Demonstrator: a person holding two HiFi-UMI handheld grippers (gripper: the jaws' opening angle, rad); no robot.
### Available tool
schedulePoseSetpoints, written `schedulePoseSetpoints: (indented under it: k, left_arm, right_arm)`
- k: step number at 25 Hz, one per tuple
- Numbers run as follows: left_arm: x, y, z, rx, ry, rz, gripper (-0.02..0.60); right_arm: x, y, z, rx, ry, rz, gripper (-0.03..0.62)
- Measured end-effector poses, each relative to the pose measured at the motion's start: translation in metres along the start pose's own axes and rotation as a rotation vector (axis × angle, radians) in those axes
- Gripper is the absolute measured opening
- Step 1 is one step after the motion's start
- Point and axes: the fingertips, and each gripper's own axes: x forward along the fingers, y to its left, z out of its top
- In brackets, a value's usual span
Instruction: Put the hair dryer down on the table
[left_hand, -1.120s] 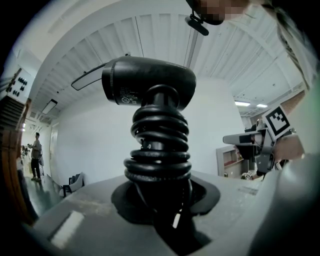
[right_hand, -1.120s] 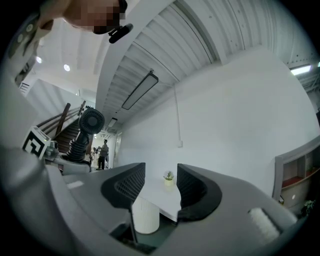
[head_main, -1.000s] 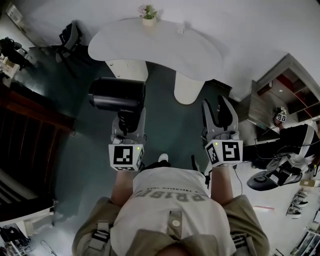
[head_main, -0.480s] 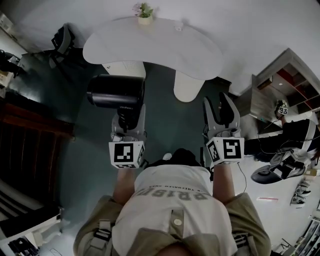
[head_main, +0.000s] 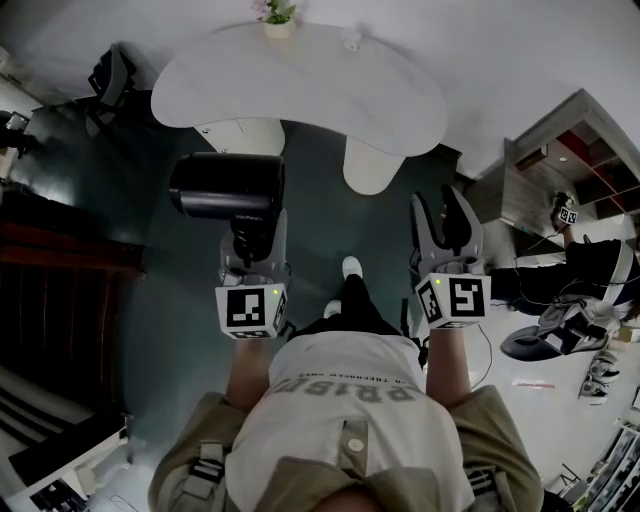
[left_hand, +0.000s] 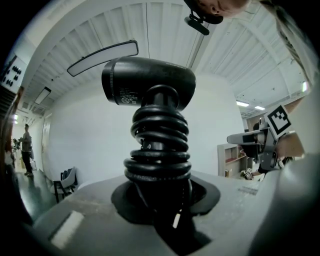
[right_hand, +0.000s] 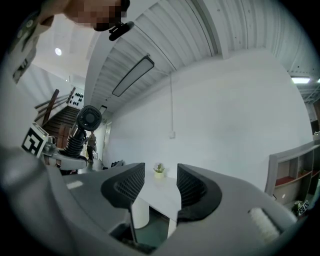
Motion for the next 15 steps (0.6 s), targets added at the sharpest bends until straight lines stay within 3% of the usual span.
schedulePoseSetpoints:
  k: [15]
  left_arm:
    - [0.105,0.011,0.030,0.014,-0.041,0.024,0.133]
  right_arm:
    - [0.094,-0.067,0.018,-0.017,-0.047,0.016,0.204]
